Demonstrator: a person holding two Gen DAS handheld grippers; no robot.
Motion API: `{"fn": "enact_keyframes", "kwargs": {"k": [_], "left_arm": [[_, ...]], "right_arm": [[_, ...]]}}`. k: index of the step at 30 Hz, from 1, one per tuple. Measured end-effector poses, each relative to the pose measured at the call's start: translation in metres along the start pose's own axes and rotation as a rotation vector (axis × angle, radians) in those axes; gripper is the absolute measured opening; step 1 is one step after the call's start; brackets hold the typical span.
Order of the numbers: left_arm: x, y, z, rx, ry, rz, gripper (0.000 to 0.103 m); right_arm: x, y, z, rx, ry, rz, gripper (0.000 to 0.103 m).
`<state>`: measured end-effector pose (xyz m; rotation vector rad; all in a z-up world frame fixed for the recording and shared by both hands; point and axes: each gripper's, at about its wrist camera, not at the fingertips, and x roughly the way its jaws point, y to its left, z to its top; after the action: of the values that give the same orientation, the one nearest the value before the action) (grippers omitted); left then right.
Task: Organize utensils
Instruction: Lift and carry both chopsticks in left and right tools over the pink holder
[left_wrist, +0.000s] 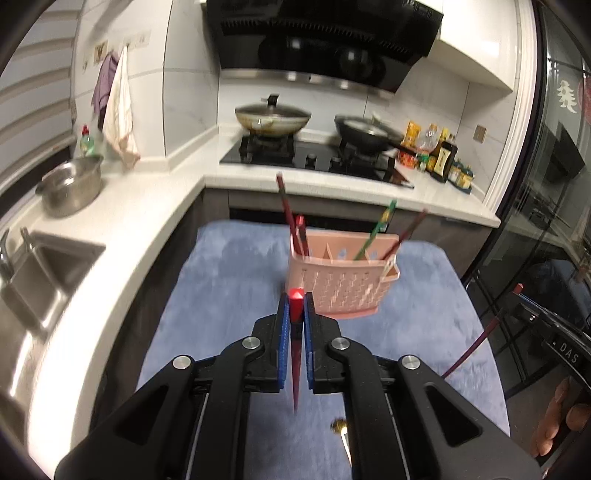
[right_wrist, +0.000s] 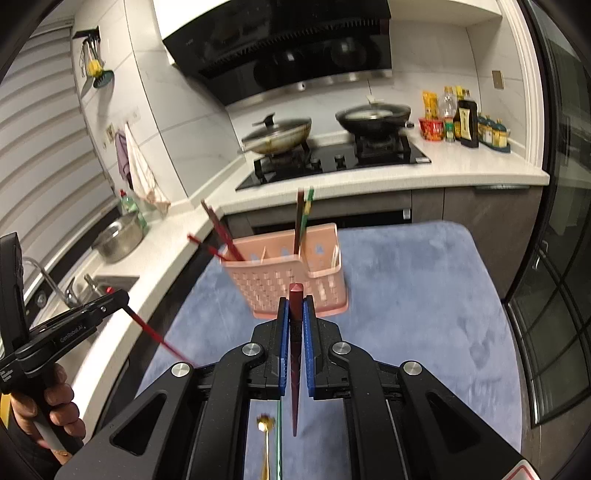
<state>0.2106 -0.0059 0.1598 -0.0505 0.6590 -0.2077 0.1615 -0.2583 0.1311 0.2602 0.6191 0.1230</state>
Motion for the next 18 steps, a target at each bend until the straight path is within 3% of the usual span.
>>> {"fn": "enact_keyframes", "kwargs": {"k": [13, 18], "left_arm": [[-0.014, -0.020, 0.103, 0.004, -0.216, -0.044, 0.007], [-0.005, -0.019, 0.134, -0.023, -0.277, -0.049, 0.007]], "right_arm": [[-0.002, 0.001, 0.090, 0.065, -0.165, 0.108, 0.007], [0.008, 0.003, 0.126, 0.067, -0.230, 0.106, 0.007]]}}
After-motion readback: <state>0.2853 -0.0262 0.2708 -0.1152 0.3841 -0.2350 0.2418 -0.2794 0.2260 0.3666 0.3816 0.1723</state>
